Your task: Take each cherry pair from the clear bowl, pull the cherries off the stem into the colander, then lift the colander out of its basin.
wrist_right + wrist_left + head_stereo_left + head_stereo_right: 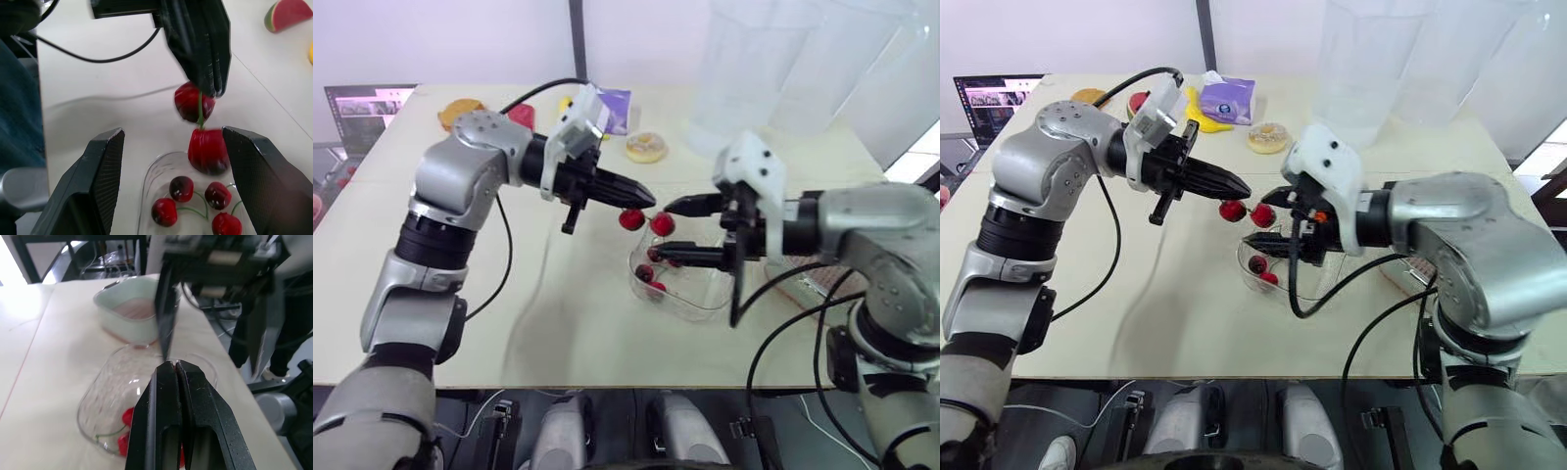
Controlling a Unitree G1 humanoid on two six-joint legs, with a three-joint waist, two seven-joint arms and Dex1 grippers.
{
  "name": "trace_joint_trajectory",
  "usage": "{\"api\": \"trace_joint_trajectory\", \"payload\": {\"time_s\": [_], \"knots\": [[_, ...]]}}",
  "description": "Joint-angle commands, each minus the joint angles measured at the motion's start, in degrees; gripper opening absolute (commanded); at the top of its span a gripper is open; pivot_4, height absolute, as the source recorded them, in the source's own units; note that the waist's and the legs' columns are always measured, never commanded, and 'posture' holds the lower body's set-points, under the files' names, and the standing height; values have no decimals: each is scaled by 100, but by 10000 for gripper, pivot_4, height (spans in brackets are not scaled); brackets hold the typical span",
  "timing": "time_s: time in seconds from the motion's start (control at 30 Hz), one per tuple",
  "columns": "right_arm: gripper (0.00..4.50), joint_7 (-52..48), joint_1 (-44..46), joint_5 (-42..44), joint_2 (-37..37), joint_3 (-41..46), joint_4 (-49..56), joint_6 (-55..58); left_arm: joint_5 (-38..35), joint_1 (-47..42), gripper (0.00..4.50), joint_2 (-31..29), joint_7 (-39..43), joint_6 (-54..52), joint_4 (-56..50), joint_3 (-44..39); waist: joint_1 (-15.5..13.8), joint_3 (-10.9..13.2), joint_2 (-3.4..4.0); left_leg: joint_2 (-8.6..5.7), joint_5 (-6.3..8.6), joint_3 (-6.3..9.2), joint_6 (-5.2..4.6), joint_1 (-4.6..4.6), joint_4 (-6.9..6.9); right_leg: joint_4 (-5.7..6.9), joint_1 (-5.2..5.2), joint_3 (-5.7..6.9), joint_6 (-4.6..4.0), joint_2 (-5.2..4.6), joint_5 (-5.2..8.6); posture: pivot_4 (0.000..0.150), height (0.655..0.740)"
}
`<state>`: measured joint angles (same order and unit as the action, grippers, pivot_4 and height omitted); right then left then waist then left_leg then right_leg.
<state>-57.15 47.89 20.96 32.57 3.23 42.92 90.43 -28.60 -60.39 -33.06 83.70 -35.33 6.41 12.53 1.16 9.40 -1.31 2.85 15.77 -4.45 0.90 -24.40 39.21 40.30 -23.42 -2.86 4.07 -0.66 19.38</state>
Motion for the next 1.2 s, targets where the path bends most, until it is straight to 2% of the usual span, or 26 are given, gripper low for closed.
{"api": "trace_joint_trajectory", "payload": {"time_s": [0.03,0.43,0.53,0.63,0.7,0.97,1.2], "knots": [[34255,325,-3,155,158,-49,-200,-317,-127,-96,0,-25,-29,-52,-188,-225,-4,0,0,0,0,0,0,0,0,0,0,0,0,-1,0,1500,7400],[34255,884,-89,861,259,-164,-403,-603,-174,-86,0,-19,-193,-168,-242,-269,-9,0,0,0,0,0,-1,-1,0,0,0,0,0,-1,0,1500,7400],[25961,1032,-76,994,242,-167,-429,-619,-193,-68,0,-16,-223,-198,-266,-273,-11,0,0,1,0,0,-1,-1,0,0,0,0,0,-1,0,1500,7400],[10967,1175,-74,1124,246,-143,-450,-615,-198,-66,0,-20,-238,-215,-277,-273,-13,0,0,1,0,0,-1,-1,0,0,0,0,0,-1,0,1500,7400],[5140,1251,-68,1214,246,-131,-454,-602,-199,-61,0,-21,-248,-222,-282,-270,-13,0,0,1,0,0,-1,-1,0,0,0,0,0,-1,0,1500,7400],[4700,1452,-146,1573,385,-91,-410,-542,-177,-46,0,-24,-284,-213,-289,-251,-13,0,0,1,0,0,-1,-1,0,-1,0,0,0,-1,0,1500,7400],[4700,1379,-1191,1780,1125,148,-191,-861,-168,-24,0,-14,-351,-215,-283,-283,-39,2,-4,-1,3,3,-5,-4,0,-11,7,1,0,-2,0,1500,7400]]}}
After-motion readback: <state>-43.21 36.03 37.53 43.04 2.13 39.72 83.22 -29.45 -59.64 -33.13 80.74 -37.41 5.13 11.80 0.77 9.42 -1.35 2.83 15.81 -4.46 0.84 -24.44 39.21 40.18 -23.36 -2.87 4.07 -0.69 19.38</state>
